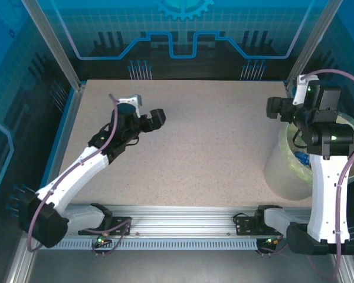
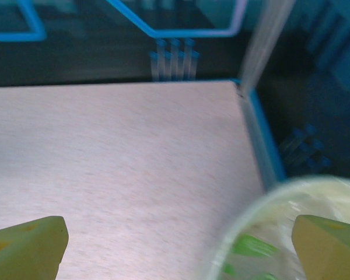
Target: Put the plastic bottles in the bin
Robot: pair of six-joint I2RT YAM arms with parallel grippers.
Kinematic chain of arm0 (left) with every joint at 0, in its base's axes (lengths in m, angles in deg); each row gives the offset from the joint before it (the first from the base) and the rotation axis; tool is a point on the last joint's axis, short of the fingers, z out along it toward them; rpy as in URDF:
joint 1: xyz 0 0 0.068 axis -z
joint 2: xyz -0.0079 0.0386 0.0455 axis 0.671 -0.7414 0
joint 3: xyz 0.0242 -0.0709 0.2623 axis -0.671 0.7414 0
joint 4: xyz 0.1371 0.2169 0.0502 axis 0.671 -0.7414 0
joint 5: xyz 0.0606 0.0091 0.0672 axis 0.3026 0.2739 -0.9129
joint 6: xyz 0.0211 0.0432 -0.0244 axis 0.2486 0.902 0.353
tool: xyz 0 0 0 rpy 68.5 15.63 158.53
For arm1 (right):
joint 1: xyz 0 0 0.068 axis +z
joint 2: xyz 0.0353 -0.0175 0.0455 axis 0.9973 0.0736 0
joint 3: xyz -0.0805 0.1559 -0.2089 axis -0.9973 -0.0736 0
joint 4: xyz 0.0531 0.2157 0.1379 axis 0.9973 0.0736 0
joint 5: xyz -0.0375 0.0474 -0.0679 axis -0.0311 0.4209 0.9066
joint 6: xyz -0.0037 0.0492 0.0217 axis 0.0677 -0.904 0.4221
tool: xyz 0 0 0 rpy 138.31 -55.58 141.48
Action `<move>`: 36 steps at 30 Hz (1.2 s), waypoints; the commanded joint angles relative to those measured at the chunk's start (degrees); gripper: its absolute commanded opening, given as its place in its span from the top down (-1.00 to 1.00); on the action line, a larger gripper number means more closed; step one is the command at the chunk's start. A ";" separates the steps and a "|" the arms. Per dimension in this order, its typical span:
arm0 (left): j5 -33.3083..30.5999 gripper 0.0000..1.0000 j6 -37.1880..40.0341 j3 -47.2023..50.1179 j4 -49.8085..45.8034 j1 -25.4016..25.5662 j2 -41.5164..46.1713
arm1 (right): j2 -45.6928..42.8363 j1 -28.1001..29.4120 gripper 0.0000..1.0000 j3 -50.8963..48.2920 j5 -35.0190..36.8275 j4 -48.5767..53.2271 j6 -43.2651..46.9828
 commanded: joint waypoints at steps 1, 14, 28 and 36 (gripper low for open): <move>-10.75 -0.98 3.43 3.46 -1.24 -1.80 6.25 | -0.75 3.41 -1.00 0.75 -11.08 -8.26 -3.29; -45.50 -0.98 1.68 15.04 0.52 -7.76 12.87 | 0.71 19.84 -1.00 -18.85 -14.04 -31.46 -2.26; -34.92 -0.98 12.15 28.71 20.59 -18.47 1.88 | 10.10 14.07 -0.98 -47.30 -7.09 -55.02 -0.68; -22.99 -0.98 19.90 29.71 29.49 -21.13 -8.00 | 17.36 9.66 -1.00 -56.42 -1.93 -66.38 3.45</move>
